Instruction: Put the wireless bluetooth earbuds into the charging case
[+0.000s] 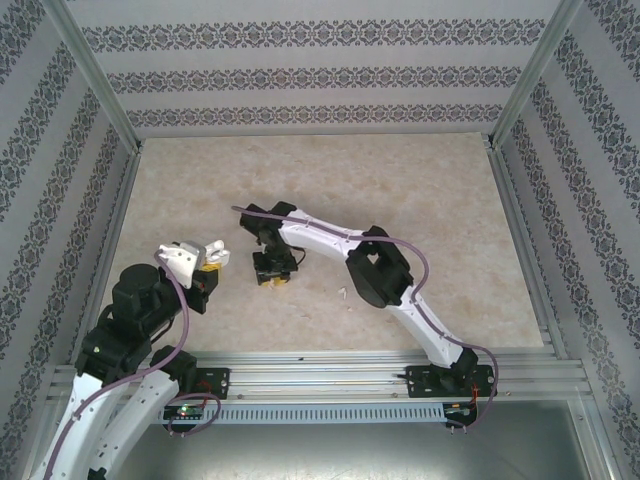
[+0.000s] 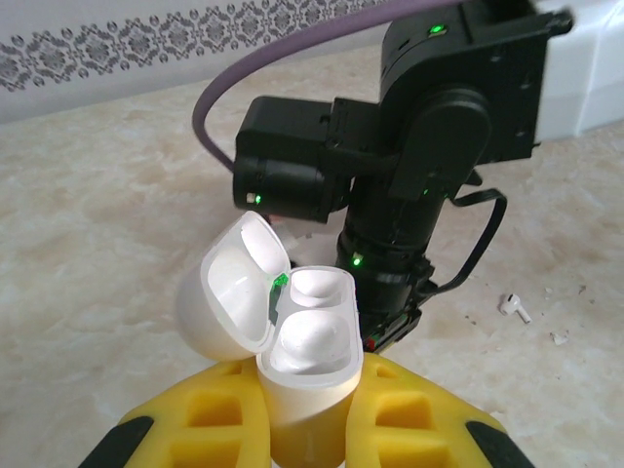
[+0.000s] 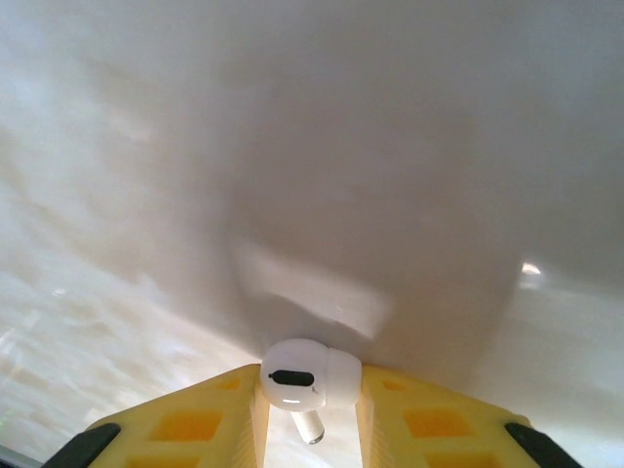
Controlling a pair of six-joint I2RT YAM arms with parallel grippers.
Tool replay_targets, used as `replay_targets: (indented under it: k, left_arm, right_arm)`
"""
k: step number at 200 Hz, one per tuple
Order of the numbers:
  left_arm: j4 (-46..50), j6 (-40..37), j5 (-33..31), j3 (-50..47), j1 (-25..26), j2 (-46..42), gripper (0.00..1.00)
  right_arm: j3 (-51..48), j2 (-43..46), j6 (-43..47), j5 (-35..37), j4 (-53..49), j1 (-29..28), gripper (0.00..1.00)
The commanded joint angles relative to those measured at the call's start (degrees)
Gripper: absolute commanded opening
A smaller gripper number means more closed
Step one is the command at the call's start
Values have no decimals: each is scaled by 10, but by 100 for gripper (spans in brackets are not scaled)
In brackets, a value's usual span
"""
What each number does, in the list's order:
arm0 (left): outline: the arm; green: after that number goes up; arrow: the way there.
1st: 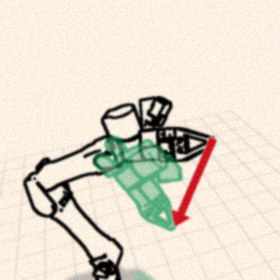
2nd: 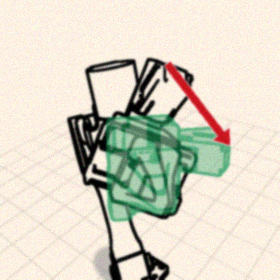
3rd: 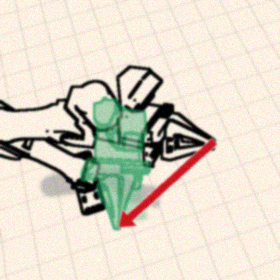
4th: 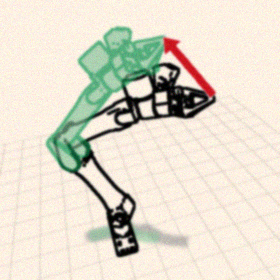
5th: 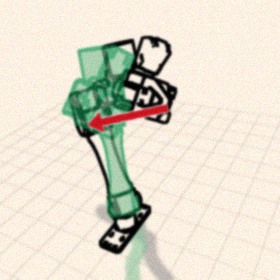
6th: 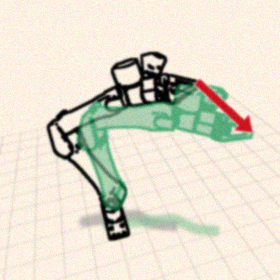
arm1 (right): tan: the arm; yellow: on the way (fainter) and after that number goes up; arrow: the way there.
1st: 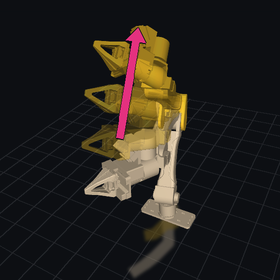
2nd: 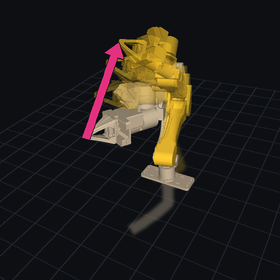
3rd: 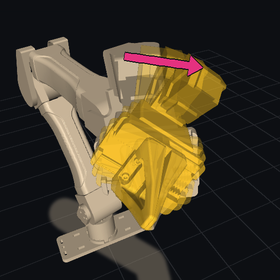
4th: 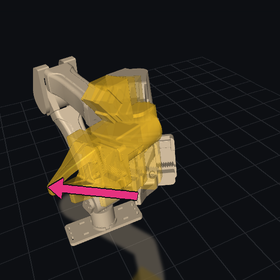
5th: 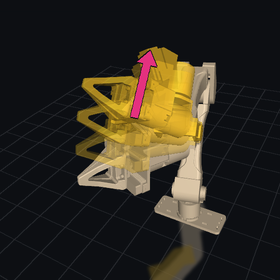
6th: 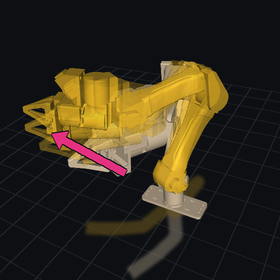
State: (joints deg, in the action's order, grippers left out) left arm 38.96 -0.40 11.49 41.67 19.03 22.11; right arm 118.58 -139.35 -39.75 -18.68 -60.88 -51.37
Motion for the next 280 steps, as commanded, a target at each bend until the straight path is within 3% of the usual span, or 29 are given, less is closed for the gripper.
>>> replay_targets:
  k: [1,81,207,280]
  left_arm:
    - [-43,10,22,-9,-3,1,0]
    - [-65,15,24,-16,-3,18,0]
    - [-64,18,24,-15,-3,23,0]
    - [-59,9,22,-15,-3,24,0]
  right_arm:
    - [-67,30,20,33,2,25,29]
    - [-79,52,41,32,-9,33,42]
    - [-19,15,35,35,-22,36,37]
    - [-3,2,20,33,-27,15,39]
